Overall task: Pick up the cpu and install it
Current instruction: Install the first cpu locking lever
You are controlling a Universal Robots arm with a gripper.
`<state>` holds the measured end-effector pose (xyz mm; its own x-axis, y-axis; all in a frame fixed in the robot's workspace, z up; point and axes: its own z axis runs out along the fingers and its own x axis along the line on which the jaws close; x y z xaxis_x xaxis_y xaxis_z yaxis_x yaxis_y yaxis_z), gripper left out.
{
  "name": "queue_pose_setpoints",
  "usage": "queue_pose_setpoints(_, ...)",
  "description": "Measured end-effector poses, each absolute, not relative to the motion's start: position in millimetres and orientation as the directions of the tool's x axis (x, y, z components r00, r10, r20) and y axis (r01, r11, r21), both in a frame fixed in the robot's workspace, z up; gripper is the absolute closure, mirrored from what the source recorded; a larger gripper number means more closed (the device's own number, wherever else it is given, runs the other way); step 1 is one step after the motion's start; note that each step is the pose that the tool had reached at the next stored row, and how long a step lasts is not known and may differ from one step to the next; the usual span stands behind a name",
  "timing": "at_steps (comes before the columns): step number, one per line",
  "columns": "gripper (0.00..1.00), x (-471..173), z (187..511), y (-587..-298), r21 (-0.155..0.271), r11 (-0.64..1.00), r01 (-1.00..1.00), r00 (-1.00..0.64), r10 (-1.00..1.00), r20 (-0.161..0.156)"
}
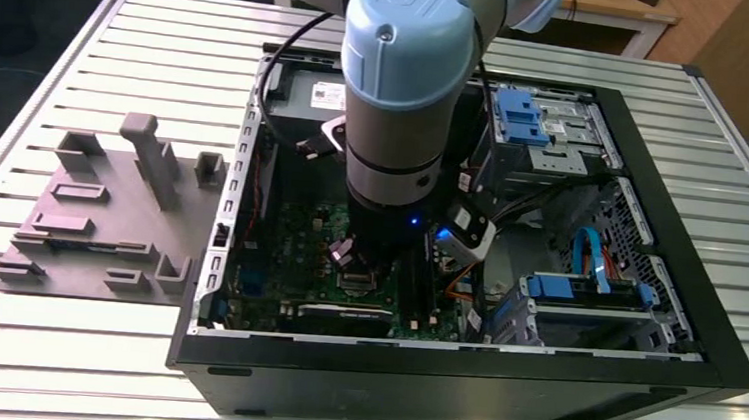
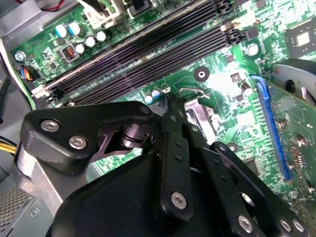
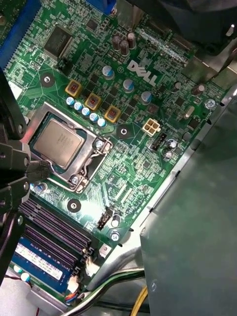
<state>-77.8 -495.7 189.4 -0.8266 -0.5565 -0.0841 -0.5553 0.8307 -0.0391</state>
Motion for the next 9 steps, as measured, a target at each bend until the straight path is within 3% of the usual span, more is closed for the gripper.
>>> queue_pose_setpoints(9, 0.9, -77.7, 189.1, -499.4, -0.046, 0.831, -0.554, -0.827, -0.556, -0.08)
